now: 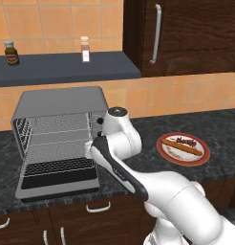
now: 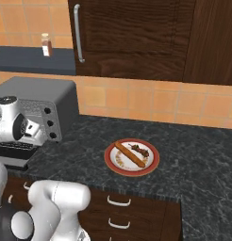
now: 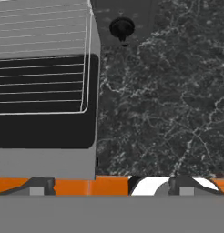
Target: Pick up the kebab skewer and baguette bread, and place them inside the toaster oven. Close the toaster oven door and start by setting the timer.
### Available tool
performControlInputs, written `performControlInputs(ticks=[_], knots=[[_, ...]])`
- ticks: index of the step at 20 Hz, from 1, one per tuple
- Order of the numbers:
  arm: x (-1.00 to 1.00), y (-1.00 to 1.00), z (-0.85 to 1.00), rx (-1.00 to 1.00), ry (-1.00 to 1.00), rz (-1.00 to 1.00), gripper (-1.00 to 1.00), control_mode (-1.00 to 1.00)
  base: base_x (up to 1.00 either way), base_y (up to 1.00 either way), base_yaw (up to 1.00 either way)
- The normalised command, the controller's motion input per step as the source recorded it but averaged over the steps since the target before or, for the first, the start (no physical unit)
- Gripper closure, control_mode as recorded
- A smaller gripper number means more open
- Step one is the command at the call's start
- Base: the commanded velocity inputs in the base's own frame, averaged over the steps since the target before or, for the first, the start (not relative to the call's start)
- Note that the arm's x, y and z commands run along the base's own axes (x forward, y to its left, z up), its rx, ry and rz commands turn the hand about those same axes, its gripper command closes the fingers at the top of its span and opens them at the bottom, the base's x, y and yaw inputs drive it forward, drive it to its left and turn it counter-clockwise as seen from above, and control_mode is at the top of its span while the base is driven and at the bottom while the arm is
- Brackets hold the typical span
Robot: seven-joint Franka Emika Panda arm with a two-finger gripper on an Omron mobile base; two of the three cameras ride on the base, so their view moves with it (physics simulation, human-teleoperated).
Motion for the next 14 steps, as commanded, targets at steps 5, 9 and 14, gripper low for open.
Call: performControlInputs(ticks=[5, 9, 14], knots=[[0.06, -1.0, -0.01, -0.02, 0.11, 0.01, -1.0, -1.0, 0.0, 0.0, 0.0], [0.31, -1.0, -0.02, -0.16, 0.06, 0.24, -1.0, -1.0, 0.0, 0.0, 0.0], [0.36, -1.0, -0.12, -0.17, 0.1, 0.2, -1.0, -1.0, 0.0, 0.0, 0.0]])
